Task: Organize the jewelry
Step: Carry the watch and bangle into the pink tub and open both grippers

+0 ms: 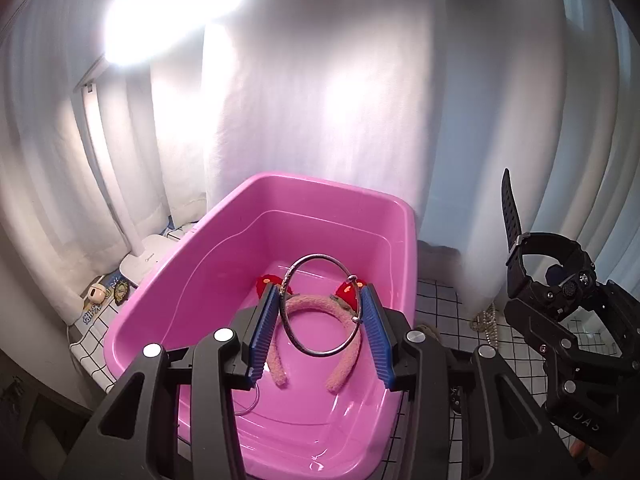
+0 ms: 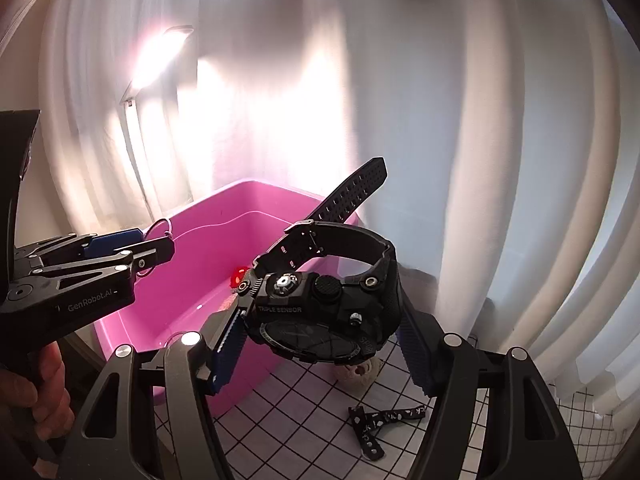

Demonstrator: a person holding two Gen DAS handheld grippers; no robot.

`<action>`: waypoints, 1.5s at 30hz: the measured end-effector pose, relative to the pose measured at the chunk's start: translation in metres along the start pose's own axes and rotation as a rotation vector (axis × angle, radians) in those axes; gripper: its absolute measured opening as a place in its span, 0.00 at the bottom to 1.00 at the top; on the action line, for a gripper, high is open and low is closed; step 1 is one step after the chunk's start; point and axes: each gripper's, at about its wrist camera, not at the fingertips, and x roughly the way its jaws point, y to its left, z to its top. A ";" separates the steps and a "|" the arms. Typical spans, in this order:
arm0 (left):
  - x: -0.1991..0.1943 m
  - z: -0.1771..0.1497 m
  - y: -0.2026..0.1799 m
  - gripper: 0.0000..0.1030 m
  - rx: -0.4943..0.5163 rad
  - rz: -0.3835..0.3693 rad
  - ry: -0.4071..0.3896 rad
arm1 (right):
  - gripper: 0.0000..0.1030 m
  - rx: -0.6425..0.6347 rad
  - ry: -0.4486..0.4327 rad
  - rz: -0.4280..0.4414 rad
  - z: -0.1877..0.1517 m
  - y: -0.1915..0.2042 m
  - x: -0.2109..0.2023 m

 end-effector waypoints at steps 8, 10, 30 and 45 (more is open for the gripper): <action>0.008 -0.001 0.055 0.40 -0.078 0.093 0.024 | 0.64 -0.073 0.032 0.085 0.026 0.048 0.045; 0.015 -0.003 0.066 0.40 -0.095 0.112 0.038 | 0.64 -0.087 0.052 0.098 0.030 0.055 0.057; 0.074 -0.020 0.095 0.41 -0.164 0.160 0.228 | 0.64 -0.156 0.263 0.071 0.029 0.087 0.142; 0.070 -0.021 0.105 0.84 -0.194 0.203 0.228 | 0.67 -0.190 0.264 0.013 0.031 0.087 0.142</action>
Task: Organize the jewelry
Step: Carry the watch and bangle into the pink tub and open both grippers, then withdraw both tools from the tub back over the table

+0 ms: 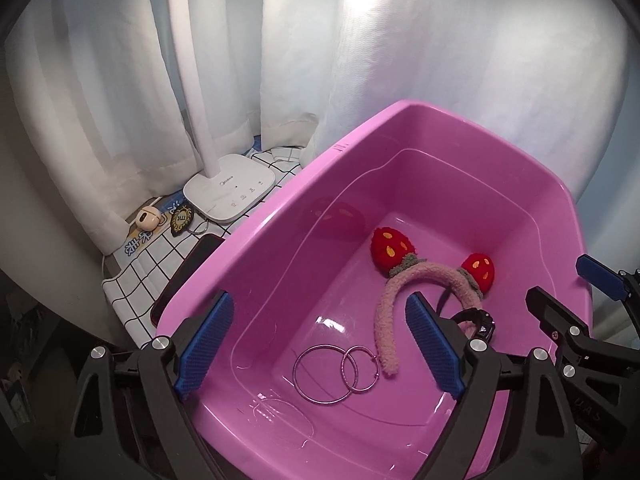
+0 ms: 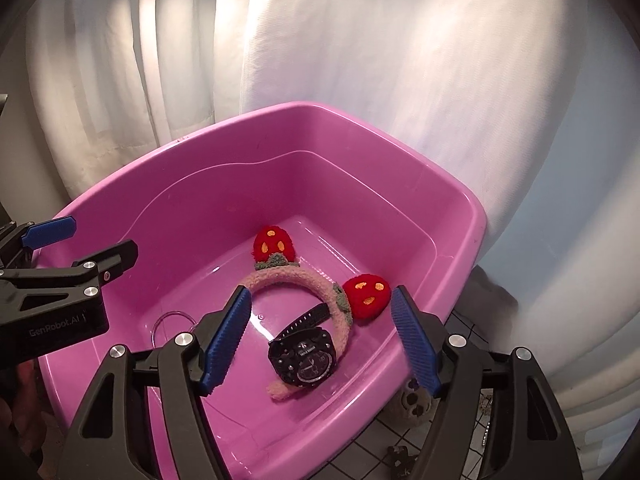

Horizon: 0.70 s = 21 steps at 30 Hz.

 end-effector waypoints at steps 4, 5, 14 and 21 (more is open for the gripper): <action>-0.004 -0.001 -0.001 0.84 0.002 0.001 -0.007 | 0.67 0.027 -0.009 0.008 -0.002 -0.006 -0.005; -0.005 -0.001 -0.001 0.84 0.004 -0.001 -0.009 | 0.67 0.032 -0.010 0.007 -0.003 -0.007 -0.006; -0.017 -0.002 -0.007 0.84 0.018 -0.003 -0.030 | 0.67 0.040 -0.028 0.004 -0.009 -0.009 -0.020; -0.026 -0.004 -0.010 0.84 0.025 -0.005 -0.034 | 0.67 0.047 -0.040 0.000 -0.013 -0.011 -0.028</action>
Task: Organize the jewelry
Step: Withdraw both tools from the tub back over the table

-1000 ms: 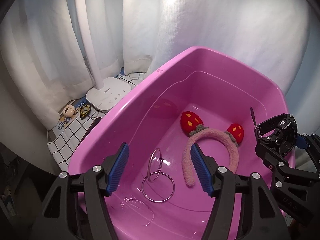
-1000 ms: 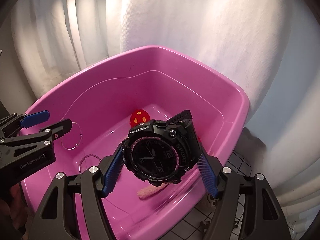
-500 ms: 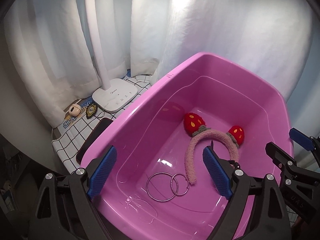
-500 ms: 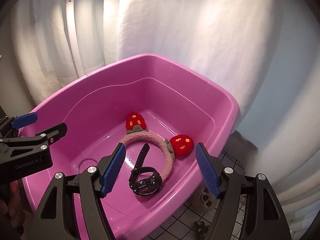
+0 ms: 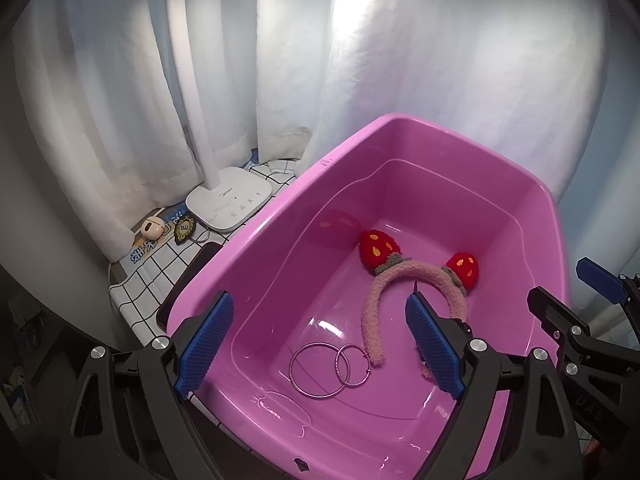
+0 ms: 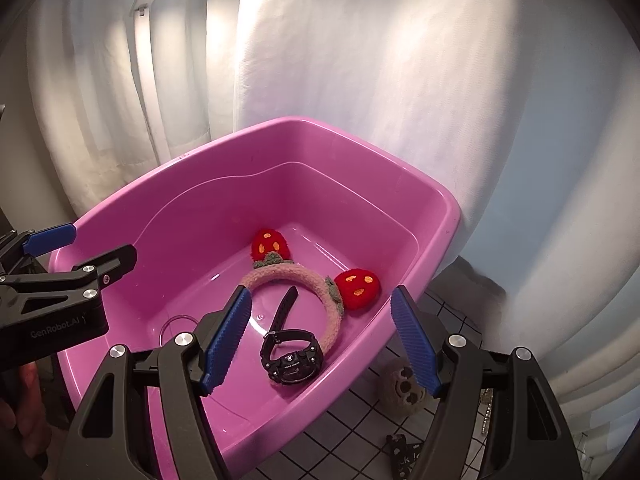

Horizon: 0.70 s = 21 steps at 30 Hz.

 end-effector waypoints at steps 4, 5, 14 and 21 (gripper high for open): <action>-0.005 -0.002 -0.001 0.84 -0.001 0.000 -0.004 | 0.67 0.007 -0.008 -0.002 -0.002 -0.002 -0.006; -0.006 -0.002 -0.002 0.84 -0.001 -0.001 -0.005 | 0.67 0.007 -0.010 -0.002 -0.003 -0.002 -0.007; -0.018 -0.007 -0.007 0.84 0.015 -0.009 -0.016 | 0.67 0.023 -0.028 -0.013 -0.007 -0.008 -0.022; -0.027 -0.011 -0.013 0.84 0.024 -0.014 -0.020 | 0.67 0.041 -0.039 -0.019 -0.013 -0.015 -0.033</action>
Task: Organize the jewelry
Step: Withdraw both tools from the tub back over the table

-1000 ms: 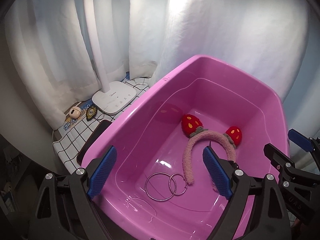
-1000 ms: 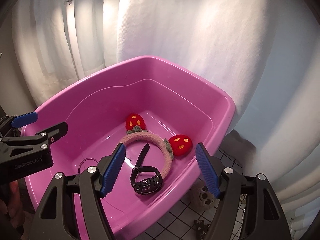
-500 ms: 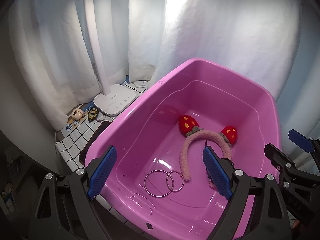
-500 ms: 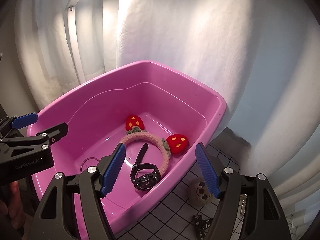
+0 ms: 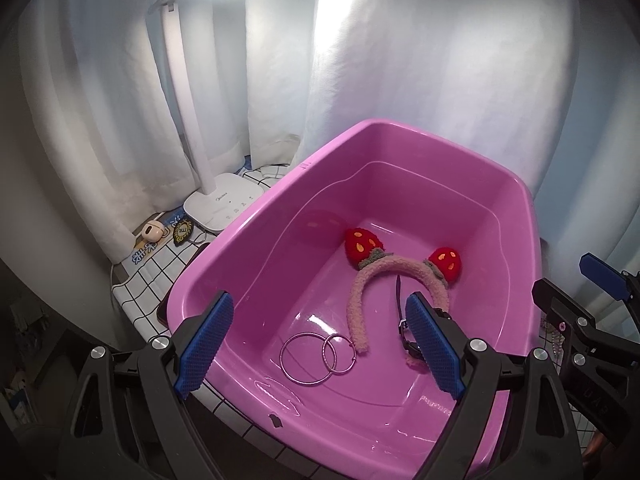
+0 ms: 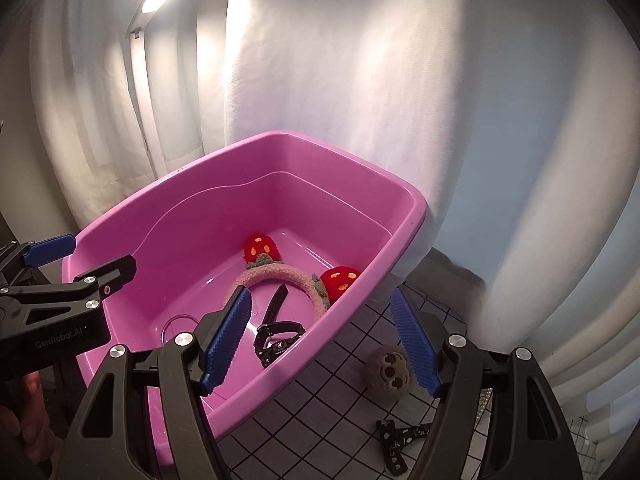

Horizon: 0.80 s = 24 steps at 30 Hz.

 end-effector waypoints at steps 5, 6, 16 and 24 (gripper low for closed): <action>-0.004 -0.002 -0.002 0.84 0.001 0.000 -0.002 | 0.67 0.011 -0.006 -0.003 -0.002 -0.004 -0.006; -0.006 -0.002 -0.003 0.84 0.001 0.000 -0.005 | 0.67 0.012 -0.009 -0.003 -0.003 -0.005 -0.008; -0.021 -0.007 -0.009 0.84 0.003 -0.005 -0.021 | 0.67 0.022 -0.027 -0.006 -0.008 -0.010 -0.023; -0.032 -0.010 -0.017 0.84 0.009 -0.021 -0.036 | 0.67 0.039 -0.042 -0.025 -0.014 -0.019 -0.038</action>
